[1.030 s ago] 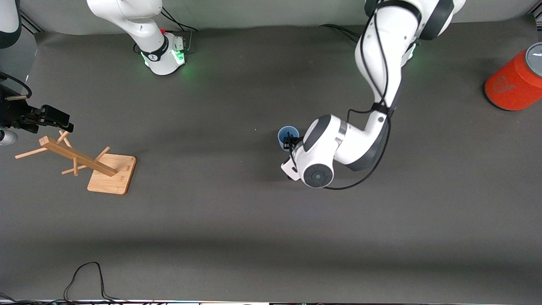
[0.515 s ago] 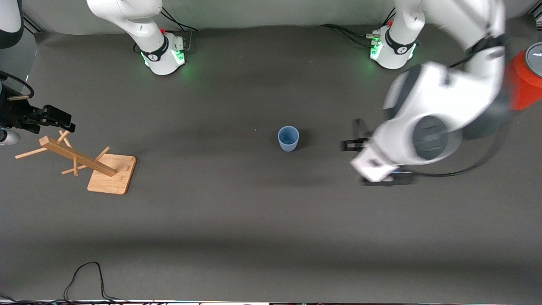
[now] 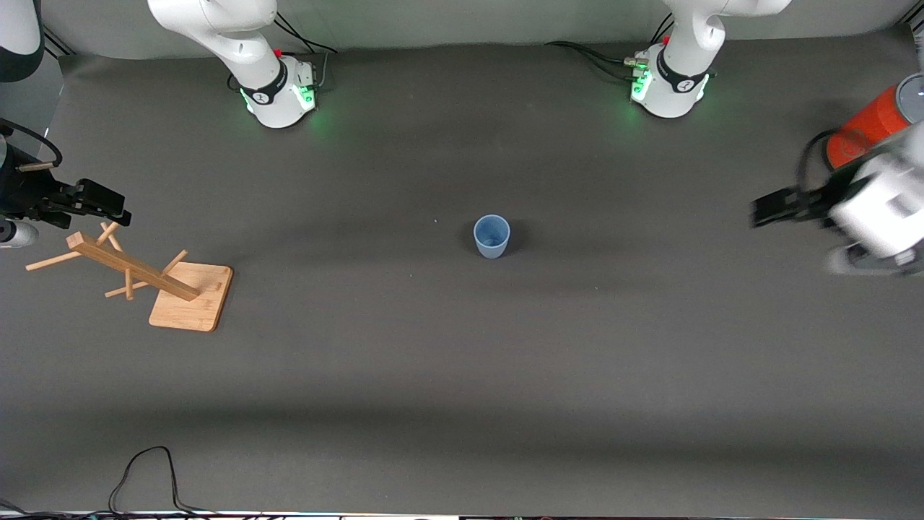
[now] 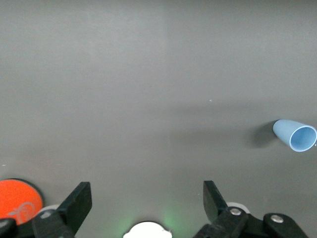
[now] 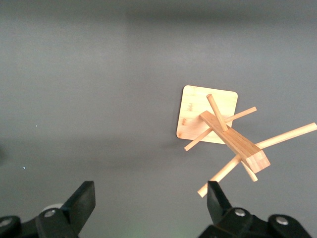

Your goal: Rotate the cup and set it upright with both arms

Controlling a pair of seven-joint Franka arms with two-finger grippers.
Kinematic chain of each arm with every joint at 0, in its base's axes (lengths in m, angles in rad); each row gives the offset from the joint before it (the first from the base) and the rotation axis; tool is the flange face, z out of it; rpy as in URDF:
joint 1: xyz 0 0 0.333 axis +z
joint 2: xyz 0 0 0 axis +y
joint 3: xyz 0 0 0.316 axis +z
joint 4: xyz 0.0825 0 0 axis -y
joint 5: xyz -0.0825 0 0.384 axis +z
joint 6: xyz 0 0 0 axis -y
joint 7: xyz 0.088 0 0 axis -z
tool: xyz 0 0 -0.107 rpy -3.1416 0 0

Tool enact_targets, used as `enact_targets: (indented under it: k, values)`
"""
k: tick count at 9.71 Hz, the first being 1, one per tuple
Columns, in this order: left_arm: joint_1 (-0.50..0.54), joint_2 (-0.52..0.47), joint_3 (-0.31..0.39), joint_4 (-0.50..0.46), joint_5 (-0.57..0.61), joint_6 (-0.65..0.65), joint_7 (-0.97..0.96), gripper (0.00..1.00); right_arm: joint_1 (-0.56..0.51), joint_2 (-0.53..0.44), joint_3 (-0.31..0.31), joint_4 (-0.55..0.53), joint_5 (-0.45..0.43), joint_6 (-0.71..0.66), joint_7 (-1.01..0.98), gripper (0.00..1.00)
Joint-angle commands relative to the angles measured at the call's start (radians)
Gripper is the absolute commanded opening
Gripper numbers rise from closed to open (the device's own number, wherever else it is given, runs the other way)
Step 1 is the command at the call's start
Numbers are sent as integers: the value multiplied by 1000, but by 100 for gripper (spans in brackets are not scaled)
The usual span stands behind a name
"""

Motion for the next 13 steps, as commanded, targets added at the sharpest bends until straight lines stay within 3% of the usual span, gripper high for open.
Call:
enact_targets:
  k: [1,2,3,7,13]
  values:
    - [62,-211,-11,-255,19,109,116,100,6,-3,-2,-4,-11,16,6,100]
    - [72,-318,-5,-388,19,187,132,100,6,-3,-2,-6,-11,16,4,100]
    - [70,-349,-3,-428,19,200,129,100,6,-3,-2,-6,-13,14,3,100]
    - [64,-273,26,-319,19,101,120,100,35,-3,-1,-4,-15,19,12,100]
    - [63,-272,18,-285,101,95,134,100,35,-2,-2,-9,-16,33,12,100]
